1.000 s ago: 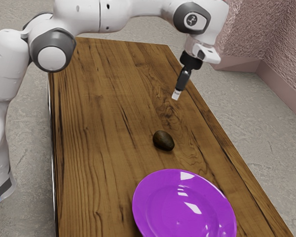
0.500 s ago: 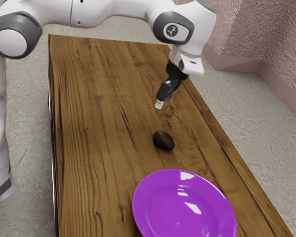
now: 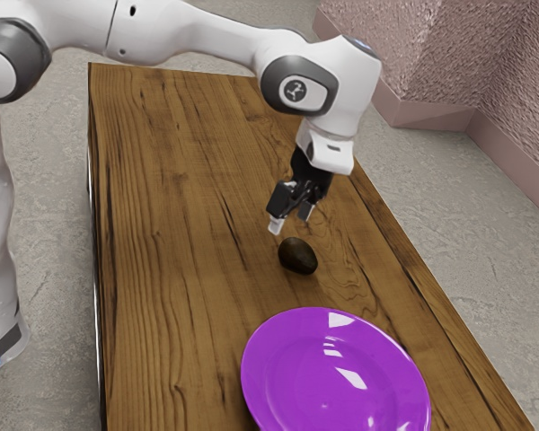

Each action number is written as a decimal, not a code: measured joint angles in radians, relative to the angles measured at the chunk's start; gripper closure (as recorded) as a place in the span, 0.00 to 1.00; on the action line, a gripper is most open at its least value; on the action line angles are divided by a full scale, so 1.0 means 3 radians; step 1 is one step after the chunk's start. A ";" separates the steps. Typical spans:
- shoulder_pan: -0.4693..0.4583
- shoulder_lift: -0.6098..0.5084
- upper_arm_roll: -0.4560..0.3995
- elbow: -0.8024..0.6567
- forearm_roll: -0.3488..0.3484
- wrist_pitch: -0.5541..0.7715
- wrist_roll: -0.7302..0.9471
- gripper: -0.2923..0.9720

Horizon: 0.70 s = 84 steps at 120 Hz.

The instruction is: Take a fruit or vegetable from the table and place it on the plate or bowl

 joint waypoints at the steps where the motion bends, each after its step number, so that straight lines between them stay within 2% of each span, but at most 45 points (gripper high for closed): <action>1: -0.0010 -0.0003 0.0010 -0.0002 -0.0001 -0.0002 -0.0001 0.23; 13: -0.0121 -0.0014 0.0155 -0.0008 -0.0008 -0.0023 -0.0039 0.23; 25: -0.0096 -0.0010 0.0270 -0.0015 -0.0011 -0.0065 -0.0121 0.23; 50: 0.0270 -0.0026 0.0360 -0.0056 0.0001 -0.0163 -0.0295 0.23; 64: 0.0522 -0.0111 0.0194 -0.0078 0.0019 -0.0183 -0.0353 0.23; 84: 0.0085 0.0028 0.0092 0.0015 0.0027 -0.0025 -0.0446 0.23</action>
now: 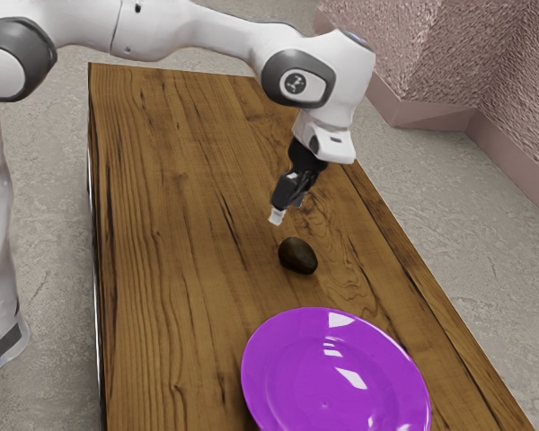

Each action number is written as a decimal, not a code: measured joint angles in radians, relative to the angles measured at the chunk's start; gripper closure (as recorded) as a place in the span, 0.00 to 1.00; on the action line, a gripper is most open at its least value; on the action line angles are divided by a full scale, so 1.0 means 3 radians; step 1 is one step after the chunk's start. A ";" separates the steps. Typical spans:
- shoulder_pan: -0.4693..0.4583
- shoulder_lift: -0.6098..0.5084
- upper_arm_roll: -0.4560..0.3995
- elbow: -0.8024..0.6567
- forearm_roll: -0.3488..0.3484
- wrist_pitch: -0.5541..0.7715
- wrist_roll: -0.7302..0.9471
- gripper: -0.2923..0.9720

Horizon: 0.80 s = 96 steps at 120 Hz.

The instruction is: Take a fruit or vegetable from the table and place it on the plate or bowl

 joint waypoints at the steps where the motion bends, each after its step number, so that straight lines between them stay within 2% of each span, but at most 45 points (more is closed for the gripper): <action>1: -0.0024 0.0012 -0.0001 0.0009 0.0000 0.0011 -0.0006 0.23; 27: -0.0596 0.0119 -0.0002 0.0053 0.0002 0.0269 -0.0175 0.23; 46: -0.0724 0.0138 0.0012 0.0045 0.0018 0.0372 -0.0278 0.23; 60: -0.0518 0.0157 0.0015 0.0048 0.0028 0.0427 -0.0341 0.23; 96: 0.0495 0.0164 0.0018 0.0054 0.0035 0.0500 -0.0461 0.23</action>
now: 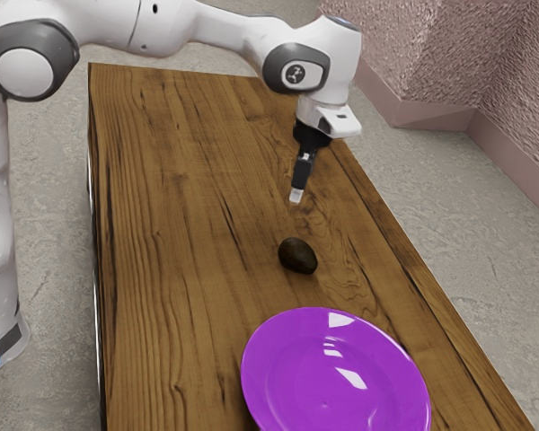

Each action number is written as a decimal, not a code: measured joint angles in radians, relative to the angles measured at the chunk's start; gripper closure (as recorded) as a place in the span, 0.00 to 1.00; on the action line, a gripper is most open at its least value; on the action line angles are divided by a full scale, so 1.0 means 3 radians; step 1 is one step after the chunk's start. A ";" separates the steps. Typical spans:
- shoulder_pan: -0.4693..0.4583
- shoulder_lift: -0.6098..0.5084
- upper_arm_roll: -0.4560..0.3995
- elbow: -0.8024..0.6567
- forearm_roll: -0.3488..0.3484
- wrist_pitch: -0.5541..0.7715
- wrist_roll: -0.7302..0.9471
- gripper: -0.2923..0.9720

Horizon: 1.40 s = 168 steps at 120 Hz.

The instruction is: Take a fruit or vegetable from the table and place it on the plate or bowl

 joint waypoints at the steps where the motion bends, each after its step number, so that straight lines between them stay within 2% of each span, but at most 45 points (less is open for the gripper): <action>1: 0.0016 -0.0001 0.0000 0.0000 0.0000 0.0001 -0.0003 0.23; 11: 0.0099 0.0000 0.0000 0.0000 0.0000 0.0011 -0.0027 0.23; 21: 0.0053 -0.0001 0.0000 -0.0003 0.0000 0.0018 -0.0049 0.23; 55: -0.0513 -0.0006 -0.0002 -0.0005 -0.0002 0.0026 -0.0109 0.23; 71: -0.0654 -0.0006 -0.0002 -0.0010 -0.0002 0.0027 -0.0132 0.23; 87: -0.0614 -0.0004 -0.0002 -0.0022 -0.0001 0.0028 -0.0150 0.23; 127: -0.0254 0.0044 -0.0002 -0.0087 0.0001 0.0058 -0.0183 0.23; 168: -0.0446 0.0047 -0.0017 -0.0226 -0.0004 0.0115 -0.0199 0.23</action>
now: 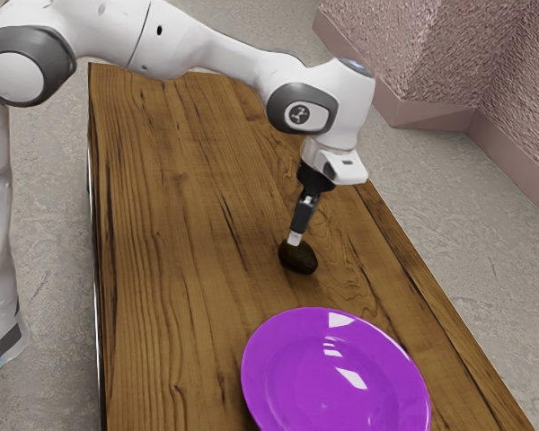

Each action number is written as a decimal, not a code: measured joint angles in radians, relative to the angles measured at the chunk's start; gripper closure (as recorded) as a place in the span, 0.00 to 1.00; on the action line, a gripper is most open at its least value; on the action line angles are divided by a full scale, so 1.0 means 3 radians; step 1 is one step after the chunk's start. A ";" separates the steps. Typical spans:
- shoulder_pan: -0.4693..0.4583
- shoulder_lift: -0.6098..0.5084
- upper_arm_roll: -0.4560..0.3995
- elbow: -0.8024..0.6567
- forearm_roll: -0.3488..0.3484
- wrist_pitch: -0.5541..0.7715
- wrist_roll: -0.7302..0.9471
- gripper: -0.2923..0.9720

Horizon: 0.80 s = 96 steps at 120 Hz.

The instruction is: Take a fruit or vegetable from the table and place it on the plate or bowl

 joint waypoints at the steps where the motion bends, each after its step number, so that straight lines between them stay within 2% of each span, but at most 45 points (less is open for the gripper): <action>1: -0.0002 -0.0001 0.0000 -0.0006 0.0000 0.0001 0.0000 0.23; 96: 0.0047 0.0098 -0.0009 -0.0238 -0.0014 0.0205 -0.0013 0.23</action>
